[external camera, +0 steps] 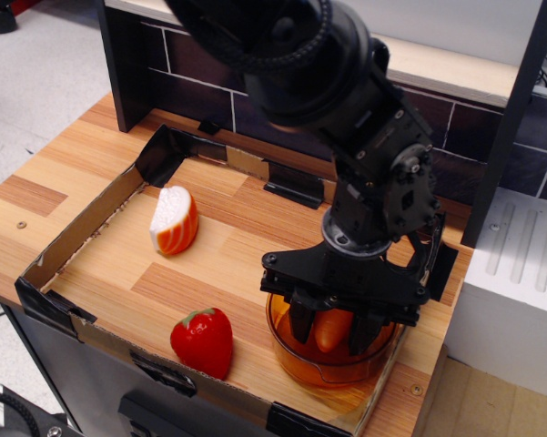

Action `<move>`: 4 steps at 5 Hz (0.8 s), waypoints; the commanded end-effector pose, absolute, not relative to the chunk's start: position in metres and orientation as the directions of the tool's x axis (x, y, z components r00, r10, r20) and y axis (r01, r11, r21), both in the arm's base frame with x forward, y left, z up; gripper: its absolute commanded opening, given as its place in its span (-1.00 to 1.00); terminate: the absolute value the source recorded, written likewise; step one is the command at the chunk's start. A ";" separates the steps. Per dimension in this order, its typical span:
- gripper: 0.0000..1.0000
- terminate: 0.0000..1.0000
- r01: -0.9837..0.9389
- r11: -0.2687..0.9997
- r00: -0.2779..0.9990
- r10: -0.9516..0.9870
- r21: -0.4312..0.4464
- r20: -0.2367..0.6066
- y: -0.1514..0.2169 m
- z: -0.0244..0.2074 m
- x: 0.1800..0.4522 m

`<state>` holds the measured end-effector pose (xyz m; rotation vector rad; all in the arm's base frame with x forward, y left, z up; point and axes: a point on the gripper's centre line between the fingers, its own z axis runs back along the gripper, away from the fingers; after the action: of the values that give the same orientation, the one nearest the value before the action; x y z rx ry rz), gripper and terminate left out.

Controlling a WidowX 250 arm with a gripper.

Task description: Take carrot out of pot

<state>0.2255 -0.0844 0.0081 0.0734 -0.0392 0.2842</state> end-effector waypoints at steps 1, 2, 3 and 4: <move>-1.00 -1.00 -0.325 0.944 0.928 0.329 -0.052 0.176 -0.080 0.087 0.231; -1.00 -1.00 -0.368 0.923 0.894 0.384 -0.110 0.229 -0.069 0.120 0.236; -1.00 -1.00 -0.440 0.896 0.872 0.441 -0.054 0.215 -0.048 0.112 0.260; -1.00 -1.00 -0.489 0.872 0.843 0.481 -0.032 0.240 -0.024 0.102 0.276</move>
<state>0.2713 -0.0225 0.0877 0.0540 -0.2029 0.5115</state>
